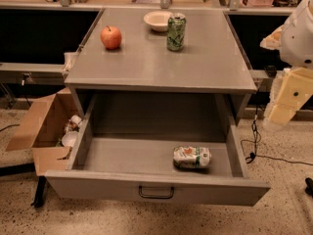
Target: Pick 7up can from top drawer and place on counter
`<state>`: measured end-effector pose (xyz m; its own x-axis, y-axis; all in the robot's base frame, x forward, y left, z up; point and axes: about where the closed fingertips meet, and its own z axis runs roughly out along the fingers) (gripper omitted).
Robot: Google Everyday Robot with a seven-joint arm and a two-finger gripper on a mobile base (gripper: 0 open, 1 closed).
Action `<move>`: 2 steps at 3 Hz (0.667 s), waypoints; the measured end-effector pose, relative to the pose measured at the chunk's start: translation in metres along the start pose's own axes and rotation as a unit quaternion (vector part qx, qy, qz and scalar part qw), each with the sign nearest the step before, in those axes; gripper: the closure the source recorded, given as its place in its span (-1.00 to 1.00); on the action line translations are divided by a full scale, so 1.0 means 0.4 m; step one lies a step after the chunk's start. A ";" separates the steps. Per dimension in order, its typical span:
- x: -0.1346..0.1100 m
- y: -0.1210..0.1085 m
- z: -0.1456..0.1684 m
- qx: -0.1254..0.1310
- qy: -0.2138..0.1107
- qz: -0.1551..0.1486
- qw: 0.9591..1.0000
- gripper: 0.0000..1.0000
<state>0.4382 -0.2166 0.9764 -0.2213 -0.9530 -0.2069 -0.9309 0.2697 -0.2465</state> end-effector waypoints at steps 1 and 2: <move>0.000 0.000 0.000 0.000 0.000 0.000 1.000 -1.00; -0.012 0.008 0.038 -0.007 -0.010 -0.007 1.000 -1.00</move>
Offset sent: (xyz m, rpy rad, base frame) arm 0.0061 0.0165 -0.0397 0.0437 0.0354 0.0510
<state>0.4407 -0.2093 0.9624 -0.2031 -0.9535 -0.2226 -0.9376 0.2549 -0.2365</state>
